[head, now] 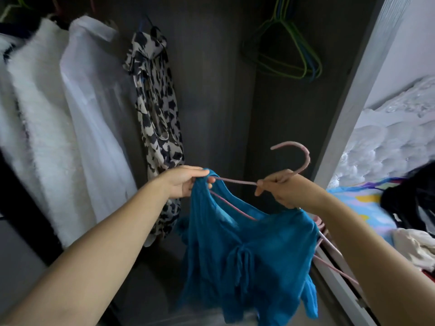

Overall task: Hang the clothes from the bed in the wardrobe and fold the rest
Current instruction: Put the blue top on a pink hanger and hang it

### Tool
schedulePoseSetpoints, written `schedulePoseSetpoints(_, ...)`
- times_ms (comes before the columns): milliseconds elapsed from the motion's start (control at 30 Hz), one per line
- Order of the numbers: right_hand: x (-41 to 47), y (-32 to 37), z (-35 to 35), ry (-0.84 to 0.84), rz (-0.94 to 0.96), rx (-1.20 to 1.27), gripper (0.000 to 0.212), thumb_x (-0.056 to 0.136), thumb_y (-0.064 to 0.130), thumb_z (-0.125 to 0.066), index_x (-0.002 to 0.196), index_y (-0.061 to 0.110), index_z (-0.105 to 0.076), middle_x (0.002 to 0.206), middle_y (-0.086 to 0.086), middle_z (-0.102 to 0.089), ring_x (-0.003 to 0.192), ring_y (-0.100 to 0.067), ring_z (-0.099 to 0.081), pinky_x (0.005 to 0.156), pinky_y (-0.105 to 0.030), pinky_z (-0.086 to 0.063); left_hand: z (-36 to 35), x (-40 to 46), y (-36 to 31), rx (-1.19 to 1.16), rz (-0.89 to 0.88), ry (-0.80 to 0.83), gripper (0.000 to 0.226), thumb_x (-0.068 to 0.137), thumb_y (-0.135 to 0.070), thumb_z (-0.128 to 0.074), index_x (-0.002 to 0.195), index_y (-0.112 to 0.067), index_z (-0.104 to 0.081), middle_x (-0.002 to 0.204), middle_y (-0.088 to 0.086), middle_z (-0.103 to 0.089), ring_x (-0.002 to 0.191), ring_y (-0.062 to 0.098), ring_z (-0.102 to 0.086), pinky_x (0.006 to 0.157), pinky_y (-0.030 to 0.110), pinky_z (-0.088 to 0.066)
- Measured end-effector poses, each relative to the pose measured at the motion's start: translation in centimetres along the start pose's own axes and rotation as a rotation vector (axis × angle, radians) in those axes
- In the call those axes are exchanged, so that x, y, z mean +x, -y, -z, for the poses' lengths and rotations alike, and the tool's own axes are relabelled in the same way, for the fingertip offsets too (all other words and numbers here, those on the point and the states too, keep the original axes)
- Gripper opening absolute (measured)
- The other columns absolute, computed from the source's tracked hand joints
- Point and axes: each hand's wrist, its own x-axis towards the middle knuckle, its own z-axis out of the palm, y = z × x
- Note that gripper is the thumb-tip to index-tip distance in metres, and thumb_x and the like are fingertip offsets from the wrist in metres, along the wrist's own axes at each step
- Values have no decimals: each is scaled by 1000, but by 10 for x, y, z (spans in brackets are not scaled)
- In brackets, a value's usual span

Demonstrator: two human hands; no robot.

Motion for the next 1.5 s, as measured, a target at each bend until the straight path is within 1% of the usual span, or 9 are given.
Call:
schedulePoseSetpoints(100, -1, 14, 4, 80, 25, -25, 28, 98, 29, -51, 85, 15, -72, 39, 5, -31, 37, -13, -24, 39, -22, -21, -6, -1, 4, 326, -39, -1, 12, 97, -12, -50, 98, -9, -62, 78, 6, -72, 70, 16, -70, 63, 25, -54)
schedulePoseSetpoints(233, -2, 27, 23, 15, 40, -5, 23, 96, 24, -54, 89, 13, -72, 41, 7, -33, 39, -11, -27, 39, -21, -23, 9, 12, 8, 937, -315, -412, 25, 91, -28, -59, 113, -17, -59, 97, 2, -64, 88, 17, -64, 75, 27, -50)
schedulePoseSetpoints(333, -1, 37, 30, 13, 89, 20, 19, 95, 17, -55, 91, 10, -71, 43, 8, -36, 42, -10, -28, 38, -19, -24, 1, 5, 2, 1132, -632, -205, 31, 89, -43, -56, 115, -27, -61, 114, -9, -52, 107, 7, -51, 95, 28, -40)
schedulePoseSetpoints(533, -9, 58, 48, -135, 240, 59, 12, 93, 19, -59, 96, 14, -70, 55, 6, -56, 46, -7, -47, 44, -17, -38, -32, -4, -8, 967, -796, -171, 35, 98, -29, -47, 64, -22, -51, 59, -4, -55, 54, 8, -48, 59, 32, -40)
schedulePoseSetpoints(733, -36, 29, 85, -145, 111, -711, 26, 95, 34, -54, 81, 13, -56, 74, 0, -56, 77, -24, -58, 69, -29, -43, -6, 6, -28, 824, -818, -326, 35, 99, -25, -47, 64, -20, -51, 57, -5, -53, 53, 5, -48, 60, 27, -38)
schedulePoseSetpoints(900, -48, -1, 87, -28, -91, -531, 32, 98, 25, -50, 78, 1, -57, 78, -13, -63, 82, -33, -68, 80, -40, -55, -1, 7, -40, 942, -843, -327, 32, 99, -30, -45, 70, -21, -55, 63, -3, -54, 57, 9, -50, 58, 31, -39)
schedulePoseSetpoints(1167, -57, 11, 94, 168, -205, -971, 34, 96, 37, -50, 68, 17, -51, 65, 5, -44, 56, -8, -38, 54, -15, -33, -4, 7, -50, 945, -923, -319, 29, 98, -24, -49, 73, -14, -59, 67, -3, -53, 64, 14, -53, 61, 33, -40)
schedulePoseSetpoints(1333, -33, 44, 57, -86, 258, -19, 21, 101, 14, -41, 103, 17, -62, 60, 10, -51, 51, -5, -45, 54, -14, -40, -21, 12, -72, 957, -1074, -327, 20, 96, -18, -52, 84, -12, -66, 72, -16, -51, 71, 2, -53, 66, 12, -35)
schedulePoseSetpoints(1500, 6, 89, 33, -201, 237, 484, 25, 102, 17, -38, 102, 7, -62, 49, 7, -27, 40, -6, -25, 38, -17, -20, 6, 31, -94, 1076, -975, -593, 40, 95, -29, -50, 133, -18, -52, 132, 4, -51, 122, 26, -47, 106, 51, -32)
